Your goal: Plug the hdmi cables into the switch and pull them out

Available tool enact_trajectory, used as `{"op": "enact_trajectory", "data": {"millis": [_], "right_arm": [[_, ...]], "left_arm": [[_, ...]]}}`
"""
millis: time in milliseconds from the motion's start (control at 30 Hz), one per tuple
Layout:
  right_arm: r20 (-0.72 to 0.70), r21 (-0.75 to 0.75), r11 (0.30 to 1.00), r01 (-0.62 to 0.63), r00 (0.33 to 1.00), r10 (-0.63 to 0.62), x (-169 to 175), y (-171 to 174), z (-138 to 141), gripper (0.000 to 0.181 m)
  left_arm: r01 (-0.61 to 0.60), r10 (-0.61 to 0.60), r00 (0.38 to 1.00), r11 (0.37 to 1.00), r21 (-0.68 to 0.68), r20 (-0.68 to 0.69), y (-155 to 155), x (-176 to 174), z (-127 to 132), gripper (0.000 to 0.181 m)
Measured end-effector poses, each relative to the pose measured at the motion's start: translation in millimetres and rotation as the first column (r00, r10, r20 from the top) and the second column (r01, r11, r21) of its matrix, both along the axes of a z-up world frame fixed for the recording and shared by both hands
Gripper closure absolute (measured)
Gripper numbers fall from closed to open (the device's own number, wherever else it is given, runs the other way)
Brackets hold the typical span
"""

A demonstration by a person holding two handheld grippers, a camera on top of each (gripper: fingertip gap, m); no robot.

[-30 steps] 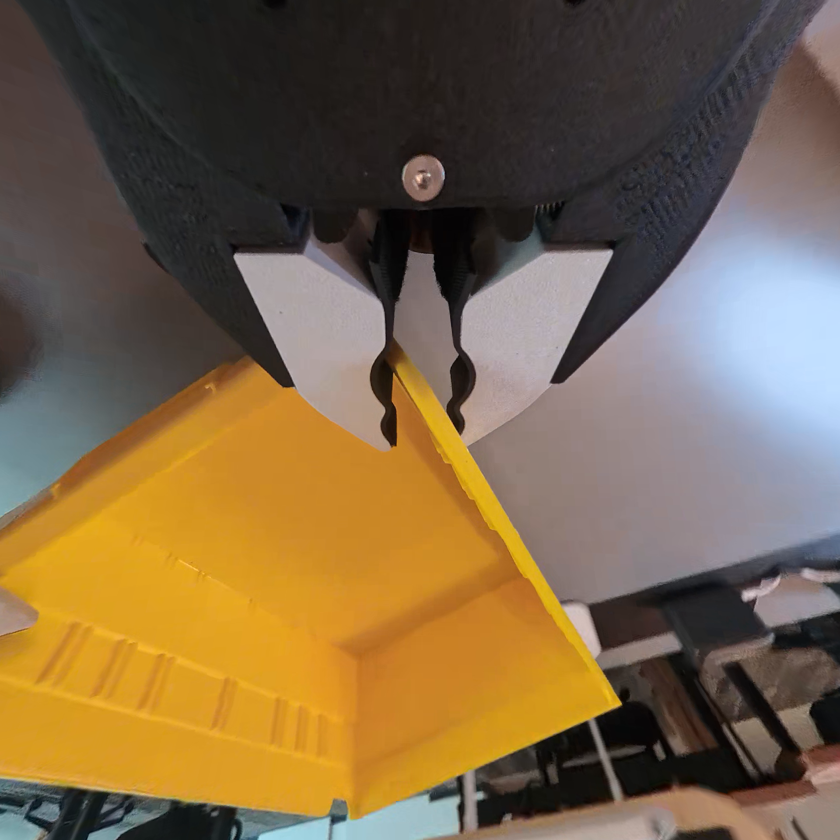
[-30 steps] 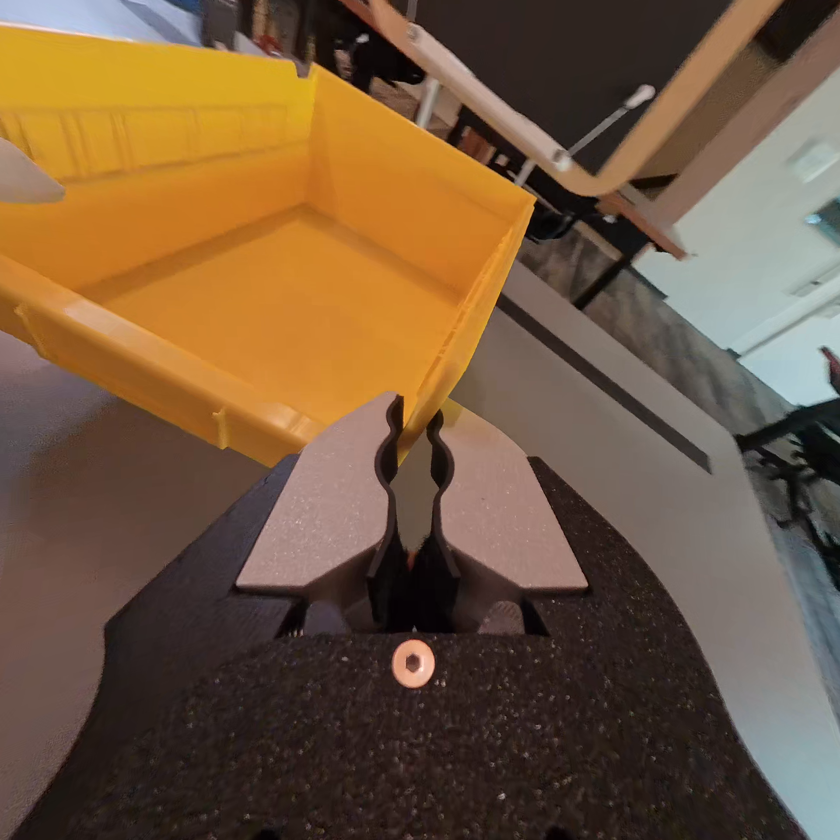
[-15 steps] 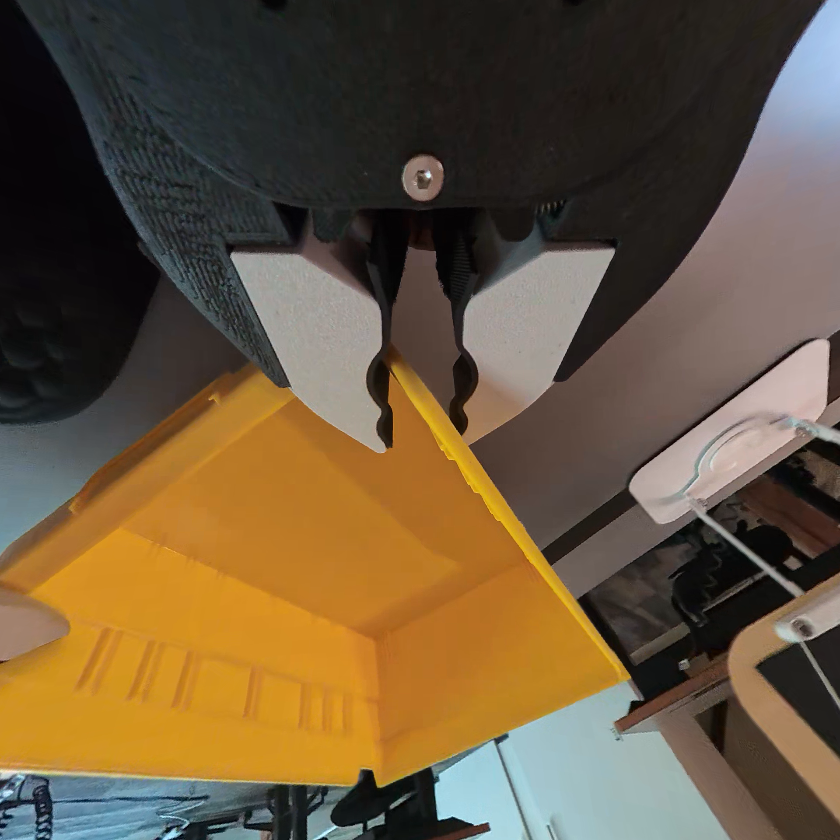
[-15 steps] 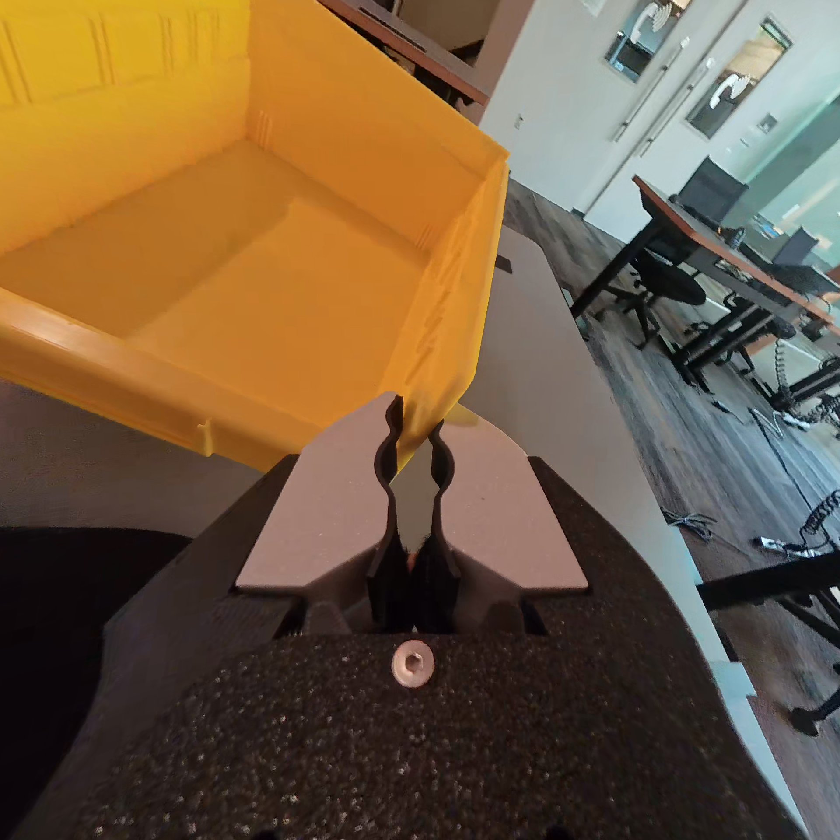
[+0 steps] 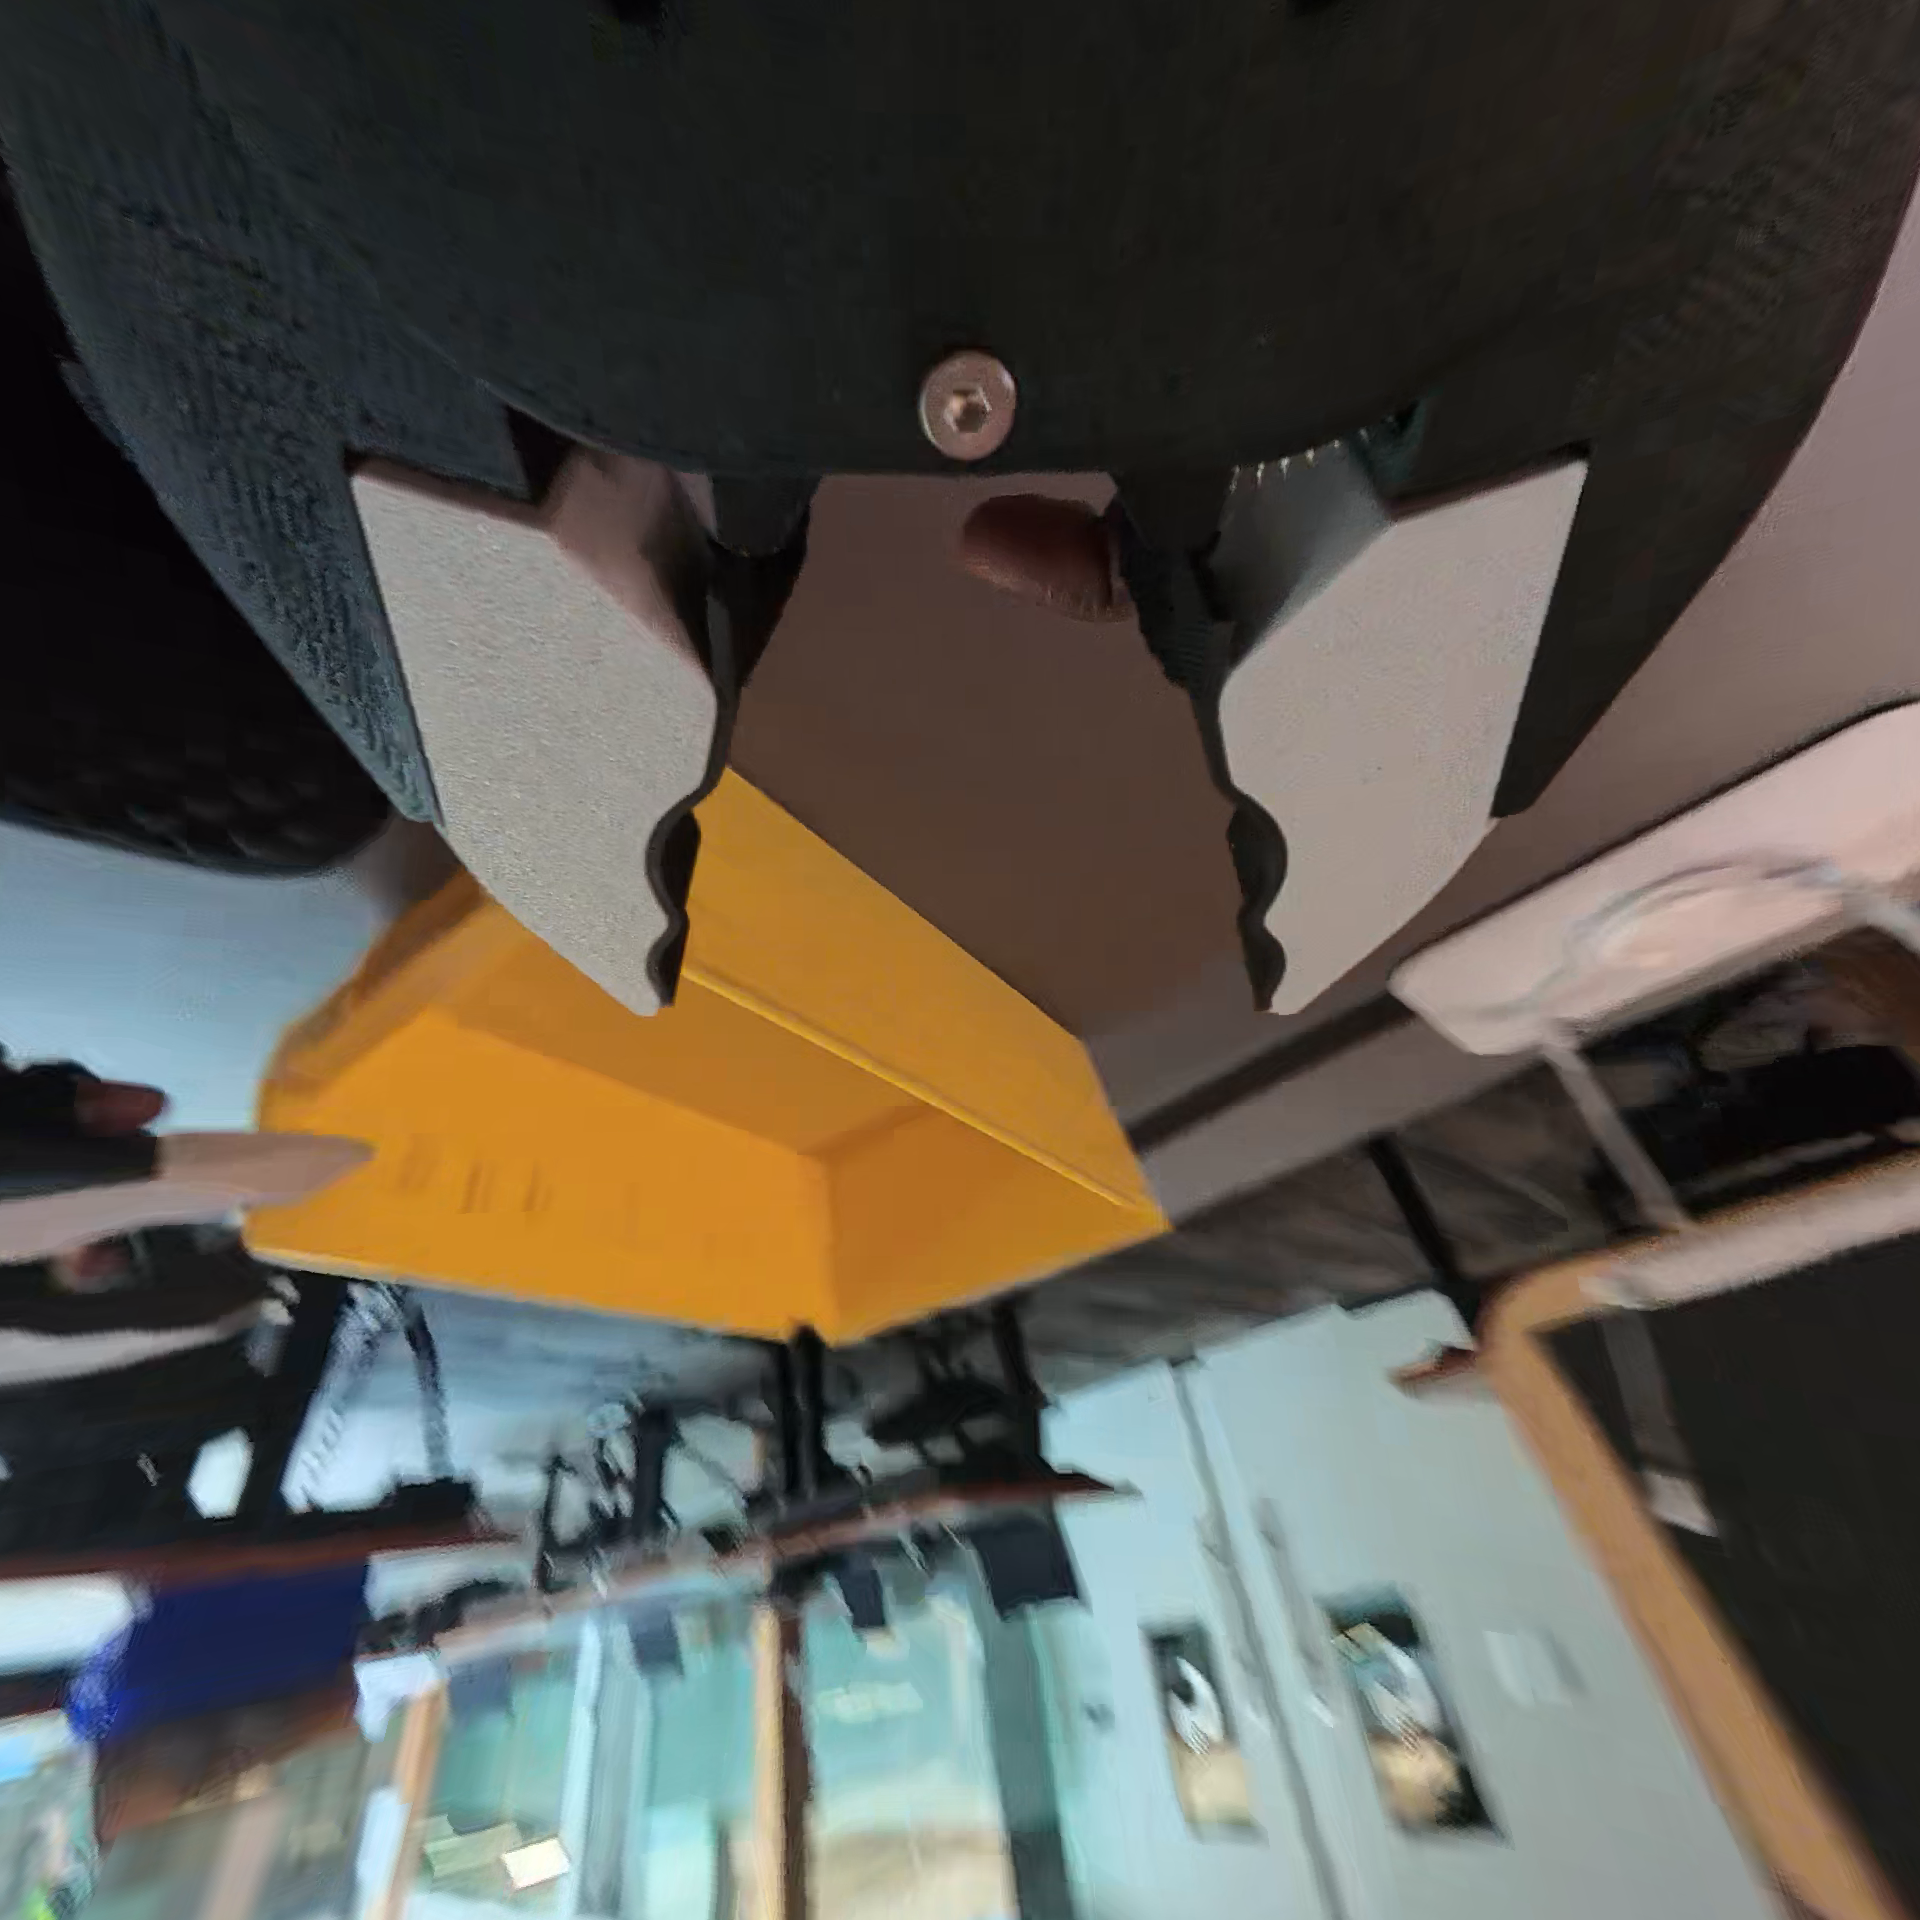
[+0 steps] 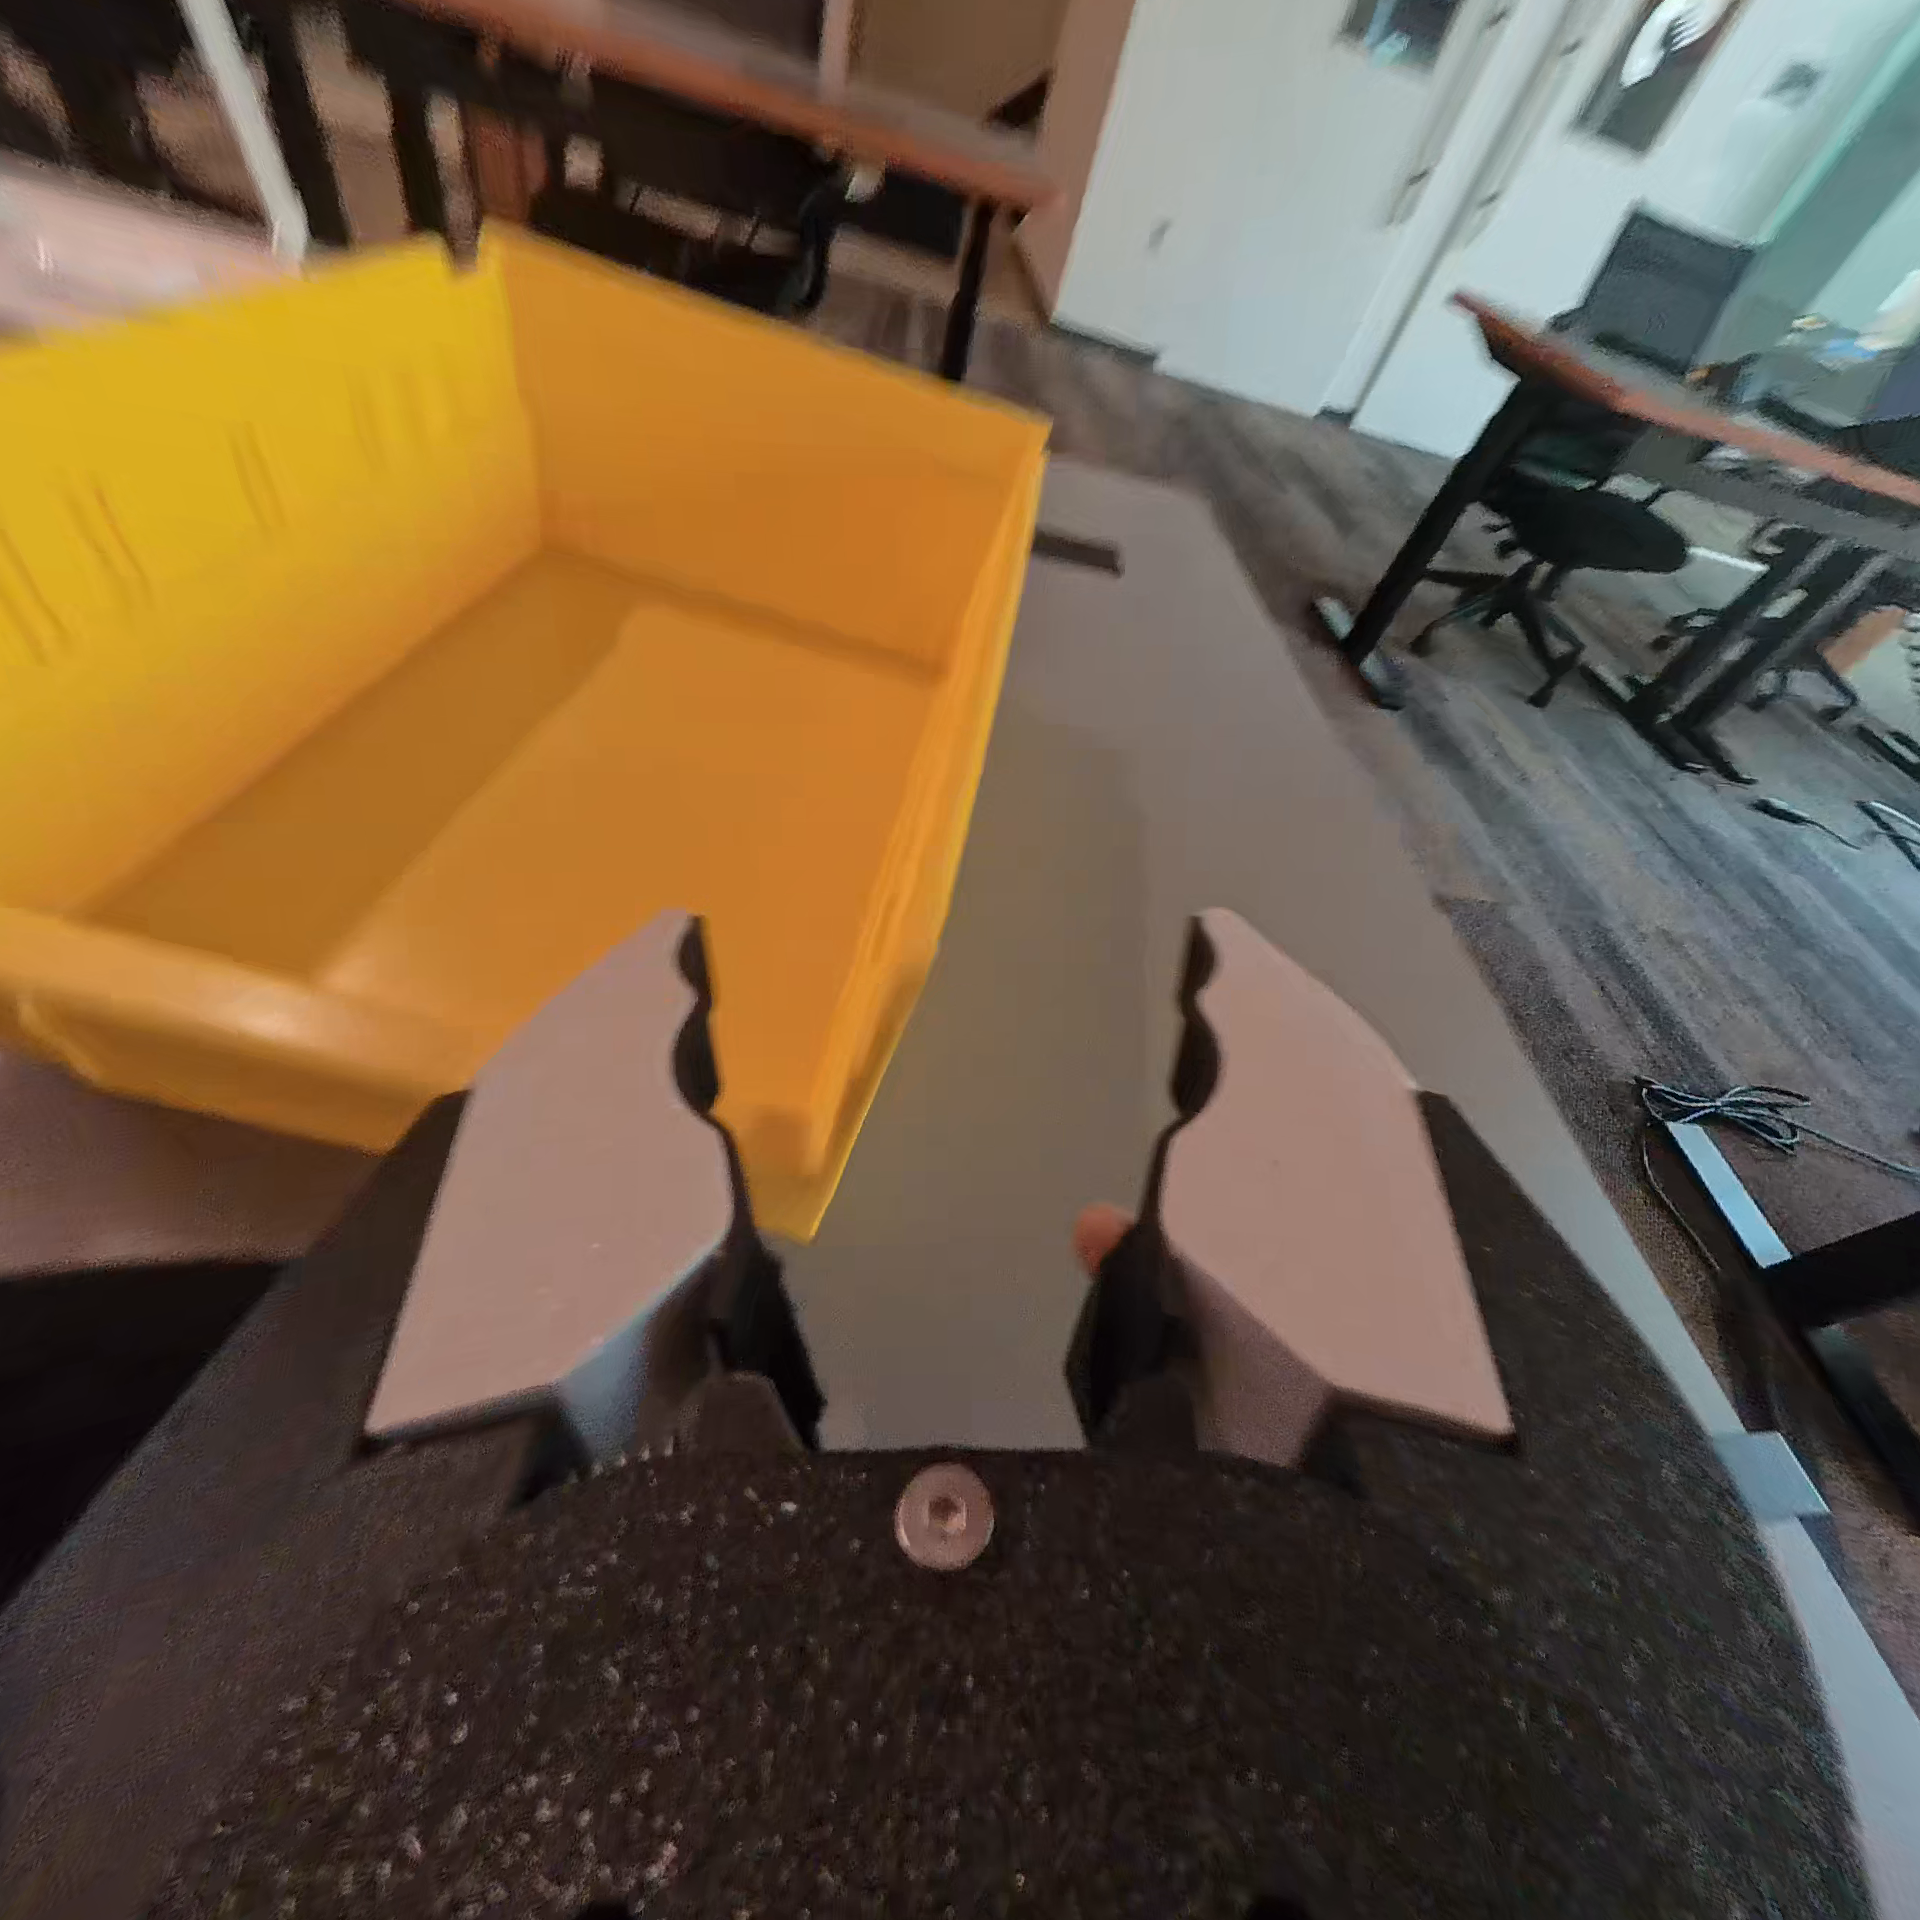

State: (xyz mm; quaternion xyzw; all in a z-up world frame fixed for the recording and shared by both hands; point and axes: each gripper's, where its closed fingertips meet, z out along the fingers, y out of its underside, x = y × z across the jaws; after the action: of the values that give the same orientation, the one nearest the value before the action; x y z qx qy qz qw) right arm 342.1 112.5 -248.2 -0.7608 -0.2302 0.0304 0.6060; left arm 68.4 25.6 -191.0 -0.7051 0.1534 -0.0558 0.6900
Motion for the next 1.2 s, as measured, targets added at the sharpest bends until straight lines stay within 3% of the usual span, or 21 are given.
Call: {"op": "enact_trajectory", "data": {"millis": [33,100,200,333,400,533,600,667,733,800,900,1067,1200], "right_arm": [[-0.047,0.043,0.999,0.025,0.999,-0.023,1,-1,14,0.079],[-0.131,0.157,0.987,0.042,0.991,-0.022,-5,-9,45,0.071],[-0.215,0.291,0.957,-0.004,0.974,0.069,-41,-28,78,0.074],[-0.19,0.259,0.931,-0.257,0.932,0.31,-133,-57,70,0.073],[-0.159,0.146,0.922,-0.36,0.911,0.381,-176,-68,48,0.063],[-0.006,-0.077,0.915,-0.396,0.918,0.397,-227,-75,-5,0.057],[0.147,-0.177,0.93,-0.322,0.925,0.349,-230,-70,-31,0.066],[0.272,-0.205,0.943,-0.262,0.91,0.312,-229,-65,-47,0.085],[0.361,-0.134,0.973,-0.186,0.906,0.223,-219,-56,-46,0.116],[0.394,-0.078,0.987,-0.142,0.905,0.161,-208,-50,-38,0.157],[0.317,-0.107,0.981,-0.163,0.929,0.19,-207,-50,-38,0.162],[0.372,-0.075,0.992,-0.104,0.92,0.125,-192,-45,-37,0.168],[0.33,-0.089,0.991,-0.099,0.936,0.123,-188,-43,-37,0.171]], "left_arm": [[-0.089,0.087,0.996,0.994,0.065,0.038,-13,-33,15,0.08],[-0.309,0.296,0.949,0.94,0.145,0.106,-45,-108,34,0.08],[-0.621,0.607,0.784,0.764,0.175,0.13,-113,-212,40,0.08],[-0.863,0.867,0.498,0.493,0.11,0.023,-204,-301,19,0.08],[-0.893,0.893,0.451,0.451,0.006,0.01,-226,-322,-6,0.078],[-0.819,0.841,0.539,0.511,-0.26,-0.044,-215,-327,-66,0.073],[-0.804,0.813,0.559,0.485,-0.343,-0.161,-208,-329,-85,0.075],[-0.836,0.793,0.54,0.468,-0.285,-0.283,-201,-336,-85,0.102],[-0.828,0.752,0.561,0.499,-0.256,-0.346,-190,-334,-85,0.137],[-0.834,0.746,0.551,0.497,-0.238,-0.374,-185,-334,-86,0.146],[-0.819,0.729,0.573,0.528,-0.226,-0.375,-183,-332,-85,0.146],[-0.744,0.661,0.664,0.628,-0.226,-0.349,-187,-318,-85,0.147],[-0.676,0.595,0.73,0.702,-0.224,-0.336,-187,-304,-85,0.149]]}}
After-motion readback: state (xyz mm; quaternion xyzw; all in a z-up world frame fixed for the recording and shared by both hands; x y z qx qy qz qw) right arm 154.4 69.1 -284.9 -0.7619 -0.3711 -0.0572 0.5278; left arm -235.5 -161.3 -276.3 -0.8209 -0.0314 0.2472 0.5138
